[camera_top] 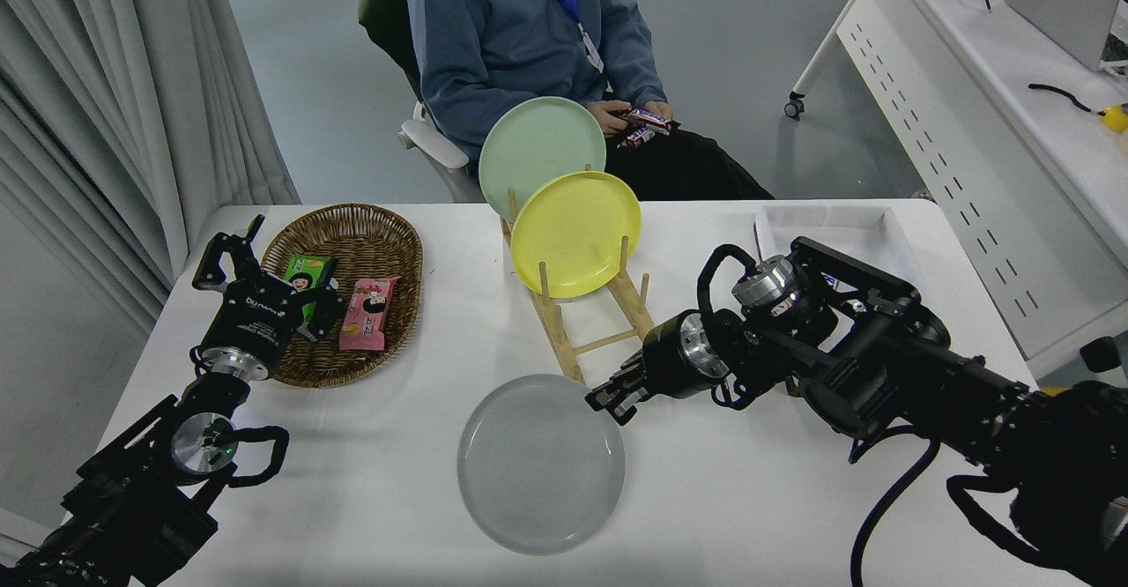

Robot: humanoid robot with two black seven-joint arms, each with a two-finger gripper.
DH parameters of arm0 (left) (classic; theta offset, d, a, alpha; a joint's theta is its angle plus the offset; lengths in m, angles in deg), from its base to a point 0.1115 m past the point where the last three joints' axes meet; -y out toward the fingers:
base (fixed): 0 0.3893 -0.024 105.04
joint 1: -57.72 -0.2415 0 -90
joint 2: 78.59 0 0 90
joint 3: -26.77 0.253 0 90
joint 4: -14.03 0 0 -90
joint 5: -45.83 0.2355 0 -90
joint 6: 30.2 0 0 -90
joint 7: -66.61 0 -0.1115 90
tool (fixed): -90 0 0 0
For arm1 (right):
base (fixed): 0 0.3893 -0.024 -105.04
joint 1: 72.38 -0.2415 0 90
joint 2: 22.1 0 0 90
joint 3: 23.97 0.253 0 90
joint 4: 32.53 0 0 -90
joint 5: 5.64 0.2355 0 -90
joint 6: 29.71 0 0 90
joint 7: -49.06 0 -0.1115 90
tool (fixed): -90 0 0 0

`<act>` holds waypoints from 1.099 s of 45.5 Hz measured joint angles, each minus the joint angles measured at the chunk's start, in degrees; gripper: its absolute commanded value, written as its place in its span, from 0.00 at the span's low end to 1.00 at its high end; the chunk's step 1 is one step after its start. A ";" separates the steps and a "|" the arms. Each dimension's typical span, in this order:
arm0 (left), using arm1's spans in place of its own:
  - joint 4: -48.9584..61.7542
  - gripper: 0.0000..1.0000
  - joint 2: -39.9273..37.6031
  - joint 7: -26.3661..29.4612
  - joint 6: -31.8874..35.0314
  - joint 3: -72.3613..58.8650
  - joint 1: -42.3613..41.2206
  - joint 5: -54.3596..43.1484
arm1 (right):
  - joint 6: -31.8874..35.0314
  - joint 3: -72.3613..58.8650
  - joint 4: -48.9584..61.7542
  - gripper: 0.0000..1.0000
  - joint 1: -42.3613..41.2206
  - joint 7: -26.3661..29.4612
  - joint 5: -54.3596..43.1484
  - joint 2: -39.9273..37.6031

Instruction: Place the plate on the table

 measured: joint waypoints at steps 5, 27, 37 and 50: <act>0.00 1.00 0.00 0.00 0.00 0.00 0.00 0.01 | -0.01 0.01 2.15 0.00 0.58 0.00 0.76 1.17; 0.00 1.00 0.00 0.00 0.00 0.00 0.00 0.01 | -0.01 0.24 7.98 0.00 2.47 0.00 1.70 3.30; -0.02 1.00 0.00 0.00 0.00 0.00 0.00 0.00 | -0.01 0.45 8.74 0.00 2.62 0.03 1.75 3.45; -0.02 1.00 0.00 0.00 0.00 0.00 0.00 0.00 | -0.01 0.51 9.81 0.00 2.64 0.06 1.50 3.43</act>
